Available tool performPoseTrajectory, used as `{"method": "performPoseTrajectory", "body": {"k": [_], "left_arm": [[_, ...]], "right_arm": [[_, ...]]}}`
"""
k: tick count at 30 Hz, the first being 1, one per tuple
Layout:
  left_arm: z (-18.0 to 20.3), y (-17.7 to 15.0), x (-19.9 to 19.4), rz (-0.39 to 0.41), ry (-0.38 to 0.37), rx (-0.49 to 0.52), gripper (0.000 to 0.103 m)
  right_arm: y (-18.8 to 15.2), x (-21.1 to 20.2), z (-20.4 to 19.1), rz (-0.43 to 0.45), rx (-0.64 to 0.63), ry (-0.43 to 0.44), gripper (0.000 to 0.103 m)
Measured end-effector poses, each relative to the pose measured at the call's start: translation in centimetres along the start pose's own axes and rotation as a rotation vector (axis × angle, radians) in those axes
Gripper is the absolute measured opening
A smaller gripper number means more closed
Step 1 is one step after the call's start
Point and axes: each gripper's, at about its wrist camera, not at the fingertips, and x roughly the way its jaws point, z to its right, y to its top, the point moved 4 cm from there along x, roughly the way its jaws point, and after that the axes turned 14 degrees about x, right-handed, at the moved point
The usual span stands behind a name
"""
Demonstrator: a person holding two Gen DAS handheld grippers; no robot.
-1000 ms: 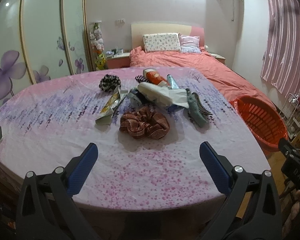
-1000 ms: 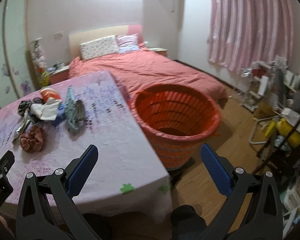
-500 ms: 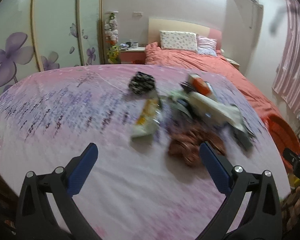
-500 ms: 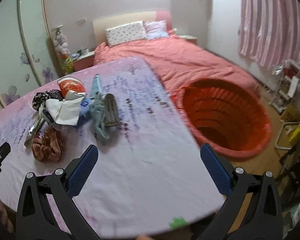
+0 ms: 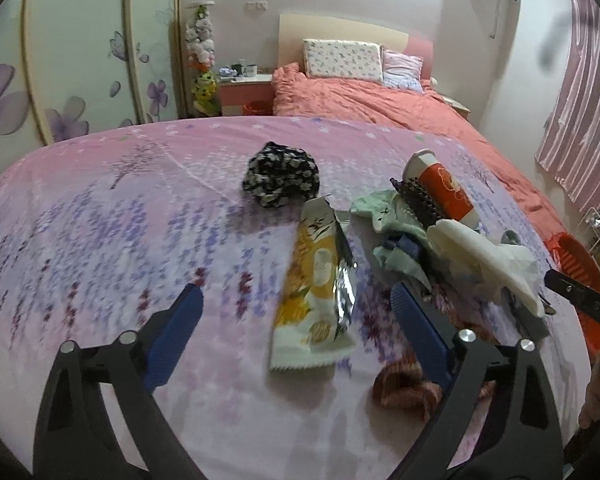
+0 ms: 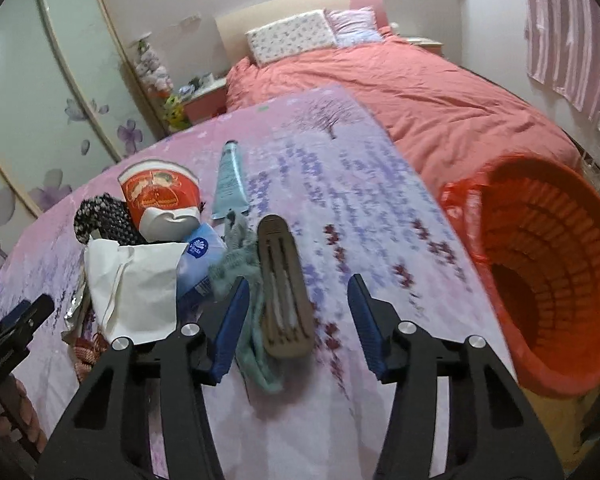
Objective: Collect trash
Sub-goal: 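Grasp the yellow snack wrapper with the left gripper while the right grasps the green towel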
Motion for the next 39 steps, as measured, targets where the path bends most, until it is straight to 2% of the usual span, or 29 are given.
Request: {"method": "performPoseTrajectory", "body": {"k": [6,9,11,12,15,18,25,30,35,39], "left_arm": [[0.7,0.5,3.4,-0.061,-0.018,0.014,0.081],[0.9,0.3,4.5,-0.085,-0.031,0.005,0.078],[1.0,0.3,4.9,-0.094,-0.031,0.007,0.075],[1.0,0.2,5.2,-0.1,-0.029,0.009,0.073],[0.9,0.1,5.6,-0.109,-0.029,0.007,0.07],[0.5,0.0,5.6,-0.107,-0.025,0.005,0.07],[-0.1,0.1,5.8,-0.108,-0.025,0.003,0.07],[0.3,0.4,6.0,-0.108,-0.028,0.014,0.07],[1.2,0.6,6.0,-0.106,-0.037,0.029,0.07],[1.2,0.2,5.7,-0.105,-0.038,0.032,0.07]], "right_arm": [[0.0,2.6,0.1,-0.08,-0.003,-0.01,0.042],[0.0,2.5,-0.1,-0.075,-0.017,-0.004,0.04],[0.0,2.7,-0.4,-0.066,-0.041,-0.017,0.033],[0.0,2.7,-0.6,-0.055,-0.054,-0.034,0.033],[0.5,2.8,0.1,-0.034,-0.02,-0.056,0.031],[1.1,2.8,1.1,-0.027,0.033,-0.04,0.031],[1.4,2.3,1.8,-0.027,0.06,0.007,0.032],[1.1,3.1,0.7,-0.009,-0.027,-0.047,0.036],[0.6,3.4,-0.6,0.0,-0.11,-0.102,0.048],[0.5,3.0,-0.4,-0.011,-0.114,-0.081,0.048]]}}
